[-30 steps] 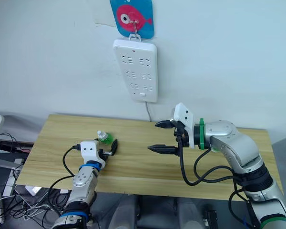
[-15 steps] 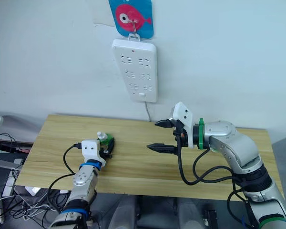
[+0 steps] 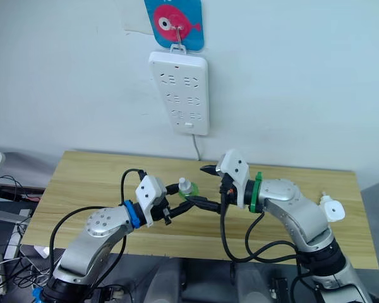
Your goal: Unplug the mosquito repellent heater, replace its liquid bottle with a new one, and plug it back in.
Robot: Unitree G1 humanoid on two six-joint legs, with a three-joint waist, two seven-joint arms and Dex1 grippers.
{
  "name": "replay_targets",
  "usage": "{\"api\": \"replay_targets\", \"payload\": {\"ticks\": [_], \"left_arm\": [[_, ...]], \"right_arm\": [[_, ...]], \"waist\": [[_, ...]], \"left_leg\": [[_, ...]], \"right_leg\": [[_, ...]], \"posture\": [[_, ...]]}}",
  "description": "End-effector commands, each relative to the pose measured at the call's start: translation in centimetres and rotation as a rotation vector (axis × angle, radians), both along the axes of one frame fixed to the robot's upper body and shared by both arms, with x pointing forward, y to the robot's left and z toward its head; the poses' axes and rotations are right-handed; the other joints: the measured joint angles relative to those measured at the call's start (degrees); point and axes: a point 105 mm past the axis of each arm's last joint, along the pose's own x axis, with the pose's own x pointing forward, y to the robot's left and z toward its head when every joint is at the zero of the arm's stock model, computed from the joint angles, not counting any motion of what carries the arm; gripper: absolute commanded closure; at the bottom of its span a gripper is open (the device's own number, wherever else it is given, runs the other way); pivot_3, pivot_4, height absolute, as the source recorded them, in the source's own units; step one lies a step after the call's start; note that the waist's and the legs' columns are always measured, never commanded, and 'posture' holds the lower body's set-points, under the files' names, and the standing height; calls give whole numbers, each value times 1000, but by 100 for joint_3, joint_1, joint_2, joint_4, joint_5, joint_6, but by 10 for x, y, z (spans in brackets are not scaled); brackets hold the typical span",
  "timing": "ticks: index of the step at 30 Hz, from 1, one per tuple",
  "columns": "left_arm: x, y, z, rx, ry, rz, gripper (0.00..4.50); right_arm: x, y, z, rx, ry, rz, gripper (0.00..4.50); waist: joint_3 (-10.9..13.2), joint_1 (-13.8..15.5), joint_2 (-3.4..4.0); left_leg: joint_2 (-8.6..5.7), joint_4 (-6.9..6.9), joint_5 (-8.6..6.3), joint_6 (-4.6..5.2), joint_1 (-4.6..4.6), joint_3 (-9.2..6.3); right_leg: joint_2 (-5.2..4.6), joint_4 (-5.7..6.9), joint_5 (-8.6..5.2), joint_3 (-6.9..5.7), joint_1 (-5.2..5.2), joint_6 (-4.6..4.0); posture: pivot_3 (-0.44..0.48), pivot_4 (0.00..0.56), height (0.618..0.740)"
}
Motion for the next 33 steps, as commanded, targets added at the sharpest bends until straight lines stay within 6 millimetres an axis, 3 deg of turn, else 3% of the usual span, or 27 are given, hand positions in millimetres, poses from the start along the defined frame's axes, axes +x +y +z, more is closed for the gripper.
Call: {"api": "replay_targets", "payload": {"ticks": [1,5,7,11,16,21,28,33], "left_arm": [[-4,-13,9,-30,-12,-67,2296],[-4,-19,13,-36,-14,-95,2296],[-4,-20,14,-34,-15,-104,2296],[-4,-20,14,-36,-14,-111,2296],[-8,-20,12,-27,-11,-121,2296],[-16,-23,5,27,-26,-201,2296],[-35,-27,2,115,-56,-461,2296],[-46,-28,2,148,-62,-589,2296]], "right_arm": [[-4,4,7,28,-36,-12,0],[-6,5,3,31,-27,-24,0],[-4,4,3,43,-23,-39,372],[-2,5,3,59,-19,-50,1565],[-5,4,3,70,-4,-25,3396],[-15,11,12,68,10,139,3431],[-58,12,22,-55,-100,718,3431],[-55,7,10,-129,-185,926,3431]], "waist": [[0,-3,0],[0,-8,0],[0,-15,0],[0,-33,0],[0,-55,0],[0,-57,0],[-1,-49,1],[-6,-48,2]], "left_leg": [[0,0,0,0,-1,1],[1,-2,-1,-2,-4,2],[1,-3,-1,-1,-4,2],[1,-2,-1,-1,-4,2],[1,-2,-1,-1,-4,2],[1,0,-1,-1,-4,2],[1,4,-3,3,-3,1],[1,5,-2,1,-2,3]], "right_leg": [[-1,-3,0,0,0,0],[-1,-8,0,-1,-3,0],[-1,-7,0,0,-4,0],[-1,-4,0,2,-5,-1],[-1,-3,0,2,-5,-1],[-1,-1,0,2,-6,-1],[0,4,1,-2,-6,-1],[1,-1,1,-2,-5,-2]], "posture": [[-69,285,740],[-84,284,740],[-92,285,740],[-91,287,740],[-86,288,740],[-86,285,740],[-66,274,740],[-32,249,740]]}}
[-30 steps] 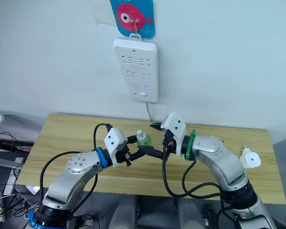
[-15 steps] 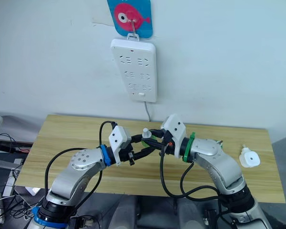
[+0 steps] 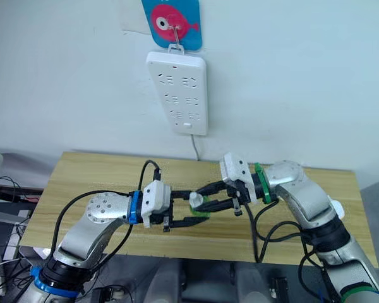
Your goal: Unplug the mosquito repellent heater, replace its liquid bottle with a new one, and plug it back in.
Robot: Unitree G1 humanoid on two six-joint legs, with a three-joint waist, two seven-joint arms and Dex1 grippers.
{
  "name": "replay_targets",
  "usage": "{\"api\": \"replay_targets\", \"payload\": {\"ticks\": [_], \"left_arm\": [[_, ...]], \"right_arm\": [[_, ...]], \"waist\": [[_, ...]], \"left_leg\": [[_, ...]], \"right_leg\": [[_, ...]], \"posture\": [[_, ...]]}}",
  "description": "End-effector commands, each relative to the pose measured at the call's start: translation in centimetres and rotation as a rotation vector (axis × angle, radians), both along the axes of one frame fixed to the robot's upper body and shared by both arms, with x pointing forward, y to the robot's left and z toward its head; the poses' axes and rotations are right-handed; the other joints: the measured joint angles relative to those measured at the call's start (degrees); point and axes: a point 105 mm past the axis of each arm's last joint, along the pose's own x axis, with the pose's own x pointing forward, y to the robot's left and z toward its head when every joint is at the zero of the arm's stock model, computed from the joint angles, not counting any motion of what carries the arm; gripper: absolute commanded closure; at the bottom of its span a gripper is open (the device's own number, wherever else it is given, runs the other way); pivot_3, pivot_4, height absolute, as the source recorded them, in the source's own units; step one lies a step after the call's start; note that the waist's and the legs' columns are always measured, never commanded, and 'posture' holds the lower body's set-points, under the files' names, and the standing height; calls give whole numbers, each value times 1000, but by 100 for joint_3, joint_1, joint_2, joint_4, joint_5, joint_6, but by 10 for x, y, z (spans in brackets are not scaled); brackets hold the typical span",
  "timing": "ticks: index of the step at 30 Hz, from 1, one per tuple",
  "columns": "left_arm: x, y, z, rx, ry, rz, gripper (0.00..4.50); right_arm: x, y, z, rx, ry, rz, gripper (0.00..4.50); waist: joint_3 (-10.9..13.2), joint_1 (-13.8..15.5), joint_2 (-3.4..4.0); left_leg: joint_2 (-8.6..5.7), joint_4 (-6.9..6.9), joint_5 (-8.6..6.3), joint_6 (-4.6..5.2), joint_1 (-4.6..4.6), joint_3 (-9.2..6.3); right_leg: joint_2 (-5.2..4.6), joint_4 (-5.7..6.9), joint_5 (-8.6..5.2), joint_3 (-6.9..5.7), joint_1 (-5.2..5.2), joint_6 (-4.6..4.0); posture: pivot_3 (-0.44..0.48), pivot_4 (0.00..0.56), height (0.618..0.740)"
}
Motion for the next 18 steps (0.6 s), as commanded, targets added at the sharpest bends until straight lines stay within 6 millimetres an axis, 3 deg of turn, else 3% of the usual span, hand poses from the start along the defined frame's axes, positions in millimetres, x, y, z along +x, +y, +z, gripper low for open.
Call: {"api": "replay_targets", "payload": {"ticks": [1,3,7,13,15,18], "left_arm": [[-7,-5,-6,22,18,-57,2296],[-5,-3,-6,25,17,-50,2296],[2,1,-7,21,12,-13,2296],[6,4,-10,17,17,34,2296],[10,6,-12,16,17,61,2296],[16,4,-10,-6,15,99,2296]], "right_arm": [[-24,14,11,52,-92,278,3431],[-20,10,14,48,-91,275,3431],[-8,-1,16,41,-107,198,2129],[4,-37,16,9,-84,-53,53],[7,-46,12,0,-95,-207,53],[3,-41,7,23,-115,-402,53]], "waist": [[0,-4,-1],[0,3,-1],[0,6,-1],[-2,78,-3],[-2,76,-3],[-2,38,-2]], "left_leg": [[0,0,1,-1,0,-1],[2,2,1,-1,0,-3],[3,11,1,-2,1,-3],[-2,17,2,-2,0,-4],[-1,16,1,-2,0,-7],[1,13,1,-1,1,-5]], "right_leg": [[0,1,0,-1,-1,0],[1,7,0,-3,-1,0],[0,20,0,-2,-1,0],[-8,23,0,-5,4,0],[-7,24,0,-8,5,0],[-4,25,0,-6,4,0]], "posture": [[-30,245,740],[-36,245,740],[-39,260,740],[-55,268,740],[-60,280,740],[-62,273,740]]}}
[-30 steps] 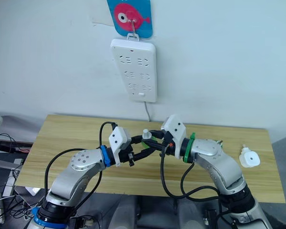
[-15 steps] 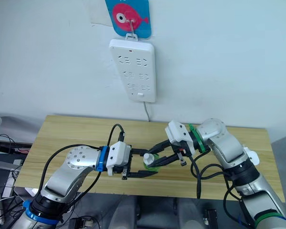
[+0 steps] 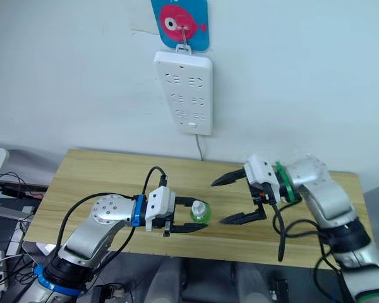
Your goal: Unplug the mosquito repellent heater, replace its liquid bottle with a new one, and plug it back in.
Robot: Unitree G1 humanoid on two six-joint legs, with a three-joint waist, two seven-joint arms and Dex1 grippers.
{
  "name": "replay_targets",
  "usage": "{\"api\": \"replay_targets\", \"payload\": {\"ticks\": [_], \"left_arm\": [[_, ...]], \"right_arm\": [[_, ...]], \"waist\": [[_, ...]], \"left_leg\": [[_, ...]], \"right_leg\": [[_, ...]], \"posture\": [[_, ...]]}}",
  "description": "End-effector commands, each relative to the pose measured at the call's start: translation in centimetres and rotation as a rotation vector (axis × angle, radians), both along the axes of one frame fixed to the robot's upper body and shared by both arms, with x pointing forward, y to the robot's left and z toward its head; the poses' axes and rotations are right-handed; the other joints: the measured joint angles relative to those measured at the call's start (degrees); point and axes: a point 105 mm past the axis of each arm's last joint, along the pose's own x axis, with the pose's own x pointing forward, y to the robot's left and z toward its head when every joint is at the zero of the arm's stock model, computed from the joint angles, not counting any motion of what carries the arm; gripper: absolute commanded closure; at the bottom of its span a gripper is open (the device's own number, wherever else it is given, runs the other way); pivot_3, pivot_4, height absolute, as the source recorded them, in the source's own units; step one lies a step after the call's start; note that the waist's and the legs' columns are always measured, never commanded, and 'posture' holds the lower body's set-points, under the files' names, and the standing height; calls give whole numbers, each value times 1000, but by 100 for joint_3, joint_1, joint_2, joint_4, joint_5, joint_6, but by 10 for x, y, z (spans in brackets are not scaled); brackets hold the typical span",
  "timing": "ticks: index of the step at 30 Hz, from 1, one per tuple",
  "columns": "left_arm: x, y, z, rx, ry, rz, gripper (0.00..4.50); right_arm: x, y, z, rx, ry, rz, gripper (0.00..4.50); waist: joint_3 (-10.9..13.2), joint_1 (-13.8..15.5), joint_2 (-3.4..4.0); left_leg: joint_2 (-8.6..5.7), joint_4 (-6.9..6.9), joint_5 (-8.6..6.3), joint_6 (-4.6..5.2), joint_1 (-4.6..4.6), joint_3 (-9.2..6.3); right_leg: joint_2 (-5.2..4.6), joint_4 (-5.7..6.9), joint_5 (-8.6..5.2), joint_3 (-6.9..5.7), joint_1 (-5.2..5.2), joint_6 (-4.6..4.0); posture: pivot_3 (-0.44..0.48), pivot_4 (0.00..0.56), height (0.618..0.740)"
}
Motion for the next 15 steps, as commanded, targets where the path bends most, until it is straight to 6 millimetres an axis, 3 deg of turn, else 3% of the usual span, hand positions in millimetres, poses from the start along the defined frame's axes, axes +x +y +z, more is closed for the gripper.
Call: {"api": "replay_targets", "payload": {"ticks": [1,7,14,15], "left_arm": [[5,-4,10,-48,-42,31,2296],[16,-8,13,-69,-77,61,2296],[27,-13,17,-70,-102,50,2296],[28,-14,17,-71,-106,45,2296]], "right_arm": [[-10,14,9,69,-62,-196,53],[-25,31,8,183,-22,-433,53],[-13,29,8,205,-30,-514,53],[-12,29,8,208,-26,-517,396]], "waist": [[-1,-38,1],[-2,-95,2],[-5,-133,1],[-5,-138,1]], "left_leg": [[0,0,0,0,0,2],[0,2,6,-10,1,-1],[-3,4,9,-14,3,-2],[-3,4,8,-14,3,-1]], "right_leg": [[0,4,0,5,-3,0],[6,14,0,8,-6,0],[4,17,0,5,-3,0],[4,16,0,5,-4,0]], "posture": [[-63,272,740],[-90,280,740],[-109,268,740],[-109,268,740]]}}
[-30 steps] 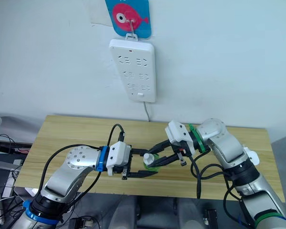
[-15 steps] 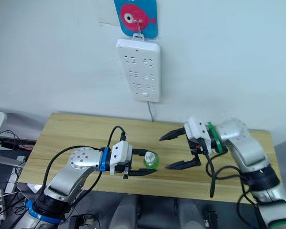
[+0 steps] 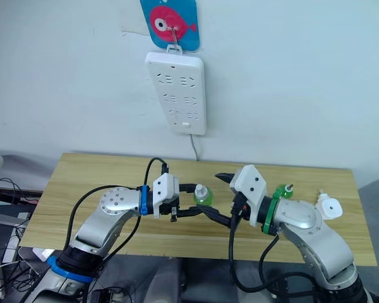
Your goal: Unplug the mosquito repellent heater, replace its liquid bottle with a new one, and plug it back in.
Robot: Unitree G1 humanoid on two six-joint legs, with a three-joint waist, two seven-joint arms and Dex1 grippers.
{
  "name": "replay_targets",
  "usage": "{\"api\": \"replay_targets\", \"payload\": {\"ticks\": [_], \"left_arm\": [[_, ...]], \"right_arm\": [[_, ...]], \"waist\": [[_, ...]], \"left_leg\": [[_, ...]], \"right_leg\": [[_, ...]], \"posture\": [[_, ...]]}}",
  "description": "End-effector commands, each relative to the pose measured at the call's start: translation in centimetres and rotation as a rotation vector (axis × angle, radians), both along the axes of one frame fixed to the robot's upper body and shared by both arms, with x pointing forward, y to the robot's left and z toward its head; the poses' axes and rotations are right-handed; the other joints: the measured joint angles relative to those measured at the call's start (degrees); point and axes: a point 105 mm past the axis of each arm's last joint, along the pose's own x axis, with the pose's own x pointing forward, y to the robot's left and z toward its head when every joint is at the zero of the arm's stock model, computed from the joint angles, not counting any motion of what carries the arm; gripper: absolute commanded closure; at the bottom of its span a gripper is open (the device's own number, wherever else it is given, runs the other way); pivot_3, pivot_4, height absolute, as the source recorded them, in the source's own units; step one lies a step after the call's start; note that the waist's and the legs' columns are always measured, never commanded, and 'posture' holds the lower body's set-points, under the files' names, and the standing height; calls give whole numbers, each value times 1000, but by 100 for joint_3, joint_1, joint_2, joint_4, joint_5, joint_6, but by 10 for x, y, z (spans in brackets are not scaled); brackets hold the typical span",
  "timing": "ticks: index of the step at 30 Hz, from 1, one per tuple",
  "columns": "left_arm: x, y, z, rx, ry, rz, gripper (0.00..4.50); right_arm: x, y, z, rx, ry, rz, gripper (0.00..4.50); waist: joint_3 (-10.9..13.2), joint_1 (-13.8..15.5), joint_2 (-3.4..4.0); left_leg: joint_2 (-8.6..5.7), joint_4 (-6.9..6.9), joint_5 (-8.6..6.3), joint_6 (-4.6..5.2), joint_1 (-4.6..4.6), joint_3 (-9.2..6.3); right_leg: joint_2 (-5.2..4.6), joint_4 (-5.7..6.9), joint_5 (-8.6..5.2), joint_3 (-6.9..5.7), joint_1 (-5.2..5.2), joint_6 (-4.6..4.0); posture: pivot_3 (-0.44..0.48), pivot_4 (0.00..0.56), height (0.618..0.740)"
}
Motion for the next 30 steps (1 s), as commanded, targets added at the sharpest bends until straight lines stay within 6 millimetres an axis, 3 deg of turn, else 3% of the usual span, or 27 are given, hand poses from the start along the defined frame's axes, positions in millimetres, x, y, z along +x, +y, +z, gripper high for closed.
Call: {"api": "replay_targets", "payload": {"ticks": [1,12,16,19,22,30], "left_arm": [[-1,-6,7,-17,-47,-32,2296],[1,-11,10,-29,-57,-42,2296],[-1,-10,10,-29,-55,-38,2296],[-1,-9,10,-27,-52,-37,2296],[-1,-10,10,-29,-51,-37,2296],[-1,-13,12,-35,-49,-49,2296]], "right_arm": [[-1,2,8,18,-35,14,581],[-10,7,26,22,-40,60,4463],[-14,5,35,35,-36,79,4463],[-15,4,36,35,-28,81,3843],[-16,4,35,30,-25,83,2839],[-13,10,22,-17,2,101,2839]], "waist": [[0,-7,0],[-2,-14,-1],[-2,-12,-1],[-2,-12,-1],[-2,-13,-1],[-2,-15,-1]], "left_leg": [[0,-1,0,0,0,0],[2,-1,0,0,0,0],[2,-1,0,0,-1,-1],[2,-2,0,1,-1,-1],[1,-1,-1,1,-1,0],[2,-1,-1,3,0,-1]], "right_leg": [[0,-2,0,0,0,0],[1,2,0,-1,-1,0],[1,0,0,-2,-1,0],[1,0,0,-2,-1,0],[1,1,0,-1,-1,0],[1,2,0,-2,-1,0]], "posture": [[-109,264,740],[-92,264,740],[-88,265,740],[-89,266,740],[-90,266,740],[-91,268,740]]}}
